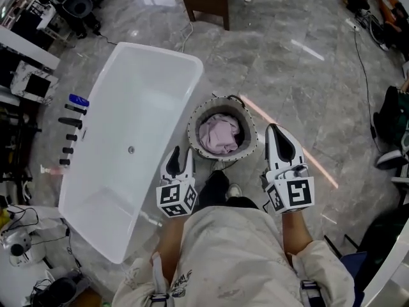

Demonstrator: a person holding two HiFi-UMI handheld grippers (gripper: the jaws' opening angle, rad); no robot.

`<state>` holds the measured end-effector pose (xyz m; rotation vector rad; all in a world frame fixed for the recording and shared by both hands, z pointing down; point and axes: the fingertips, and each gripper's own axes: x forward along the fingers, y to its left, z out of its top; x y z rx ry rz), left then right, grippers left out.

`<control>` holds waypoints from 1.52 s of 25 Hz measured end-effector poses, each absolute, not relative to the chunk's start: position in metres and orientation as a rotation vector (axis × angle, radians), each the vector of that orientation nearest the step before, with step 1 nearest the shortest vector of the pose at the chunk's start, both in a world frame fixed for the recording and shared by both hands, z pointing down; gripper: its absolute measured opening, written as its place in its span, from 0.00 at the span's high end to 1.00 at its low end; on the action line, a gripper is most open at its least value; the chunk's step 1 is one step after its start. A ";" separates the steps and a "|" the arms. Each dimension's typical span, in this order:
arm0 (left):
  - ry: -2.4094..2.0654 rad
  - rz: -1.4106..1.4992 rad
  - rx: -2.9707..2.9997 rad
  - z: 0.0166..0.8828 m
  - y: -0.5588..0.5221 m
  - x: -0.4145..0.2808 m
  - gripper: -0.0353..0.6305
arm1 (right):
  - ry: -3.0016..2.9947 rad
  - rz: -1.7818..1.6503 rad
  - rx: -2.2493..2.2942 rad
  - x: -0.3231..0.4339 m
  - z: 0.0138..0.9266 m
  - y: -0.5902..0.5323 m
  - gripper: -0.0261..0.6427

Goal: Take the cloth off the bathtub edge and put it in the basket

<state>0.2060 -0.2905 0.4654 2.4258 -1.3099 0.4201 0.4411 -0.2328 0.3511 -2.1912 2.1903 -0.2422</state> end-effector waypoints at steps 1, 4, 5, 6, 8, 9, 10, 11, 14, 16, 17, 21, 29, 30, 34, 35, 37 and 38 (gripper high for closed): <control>-1.334 0.404 2.460 0.450 -0.288 0.205 0.74 | 2.196 -0.210 -2.179 0.440 0.342 -0.230 0.98; -1.414 0.332 2.557 0.400 -0.283 0.205 0.80 | 2.194 -0.130 -2.150 0.440 0.318 -0.224 0.98; -1.447 0.295 2.584 0.382 -0.283 0.204 0.83 | 2.192 -0.111 -2.138 0.439 0.310 -0.223 0.98; -1.478 0.254 2.608 0.364 -0.283 0.203 0.85 | 2.190 -0.095 -2.126 0.438 0.302 -0.223 0.98; -1.521 0.177 2.642 0.332 -0.283 0.201 0.90 | 2.190 -0.060 -2.102 0.436 0.288 -0.222 0.98; -1.534 0.144 2.655 0.319 -0.283 0.201 0.92 | 2.191 -0.041 -2.092 0.434 0.282 -0.222 0.98; -1.546 0.118 2.669 0.308 -0.282 0.200 0.93 | 2.192 -0.021 -2.083 0.432 0.276 -0.221 0.98; -1.563 0.098 2.685 0.298 -0.281 0.199 0.94 | 2.195 0.000 -2.076 0.430 0.271 -0.221 0.98; -1.611 0.082 2.737 0.275 -0.275 0.194 0.94 | 2.204 0.057 -2.055 0.423 0.256 -0.221 0.98; -1.607 0.076 2.750 0.267 -0.271 0.190 0.94 | 2.209 0.085 -2.043 0.416 0.250 -0.220 0.98; -1.605 0.065 2.748 0.264 -0.269 0.188 0.94 | 2.213 0.098 -2.038 0.414 0.248 -0.219 0.98; -1.650 0.036 2.760 0.256 -0.263 0.181 0.94 | 2.239 0.140 -2.025 0.405 0.246 -0.218 0.98; -1.678 -0.004 2.751 0.254 -0.242 0.176 0.94 | 2.275 0.146 -1.980 0.395 0.251 -0.204 0.98; -1.687 -0.003 2.749 0.253 -0.240 0.175 0.94 | 2.278 0.143 -1.973 0.394 0.251 -0.203 0.98; -1.722 0.003 2.745 0.242 -0.237 0.182 0.94 | 2.298 0.126 -1.939 0.400 0.248 -0.208 0.98; -1.732 0.007 2.745 0.239 -0.237 0.183 0.94 | 2.304 0.123 -1.931 0.400 0.247 -0.210 0.98; -1.747 0.012 2.740 0.238 -0.235 0.177 0.94 | 2.315 0.118 -1.915 0.391 0.247 -0.212 0.98; -1.754 0.012 2.735 0.238 -0.234 0.171 0.94 | 2.322 0.118 -1.907 0.384 0.247 -0.212 0.98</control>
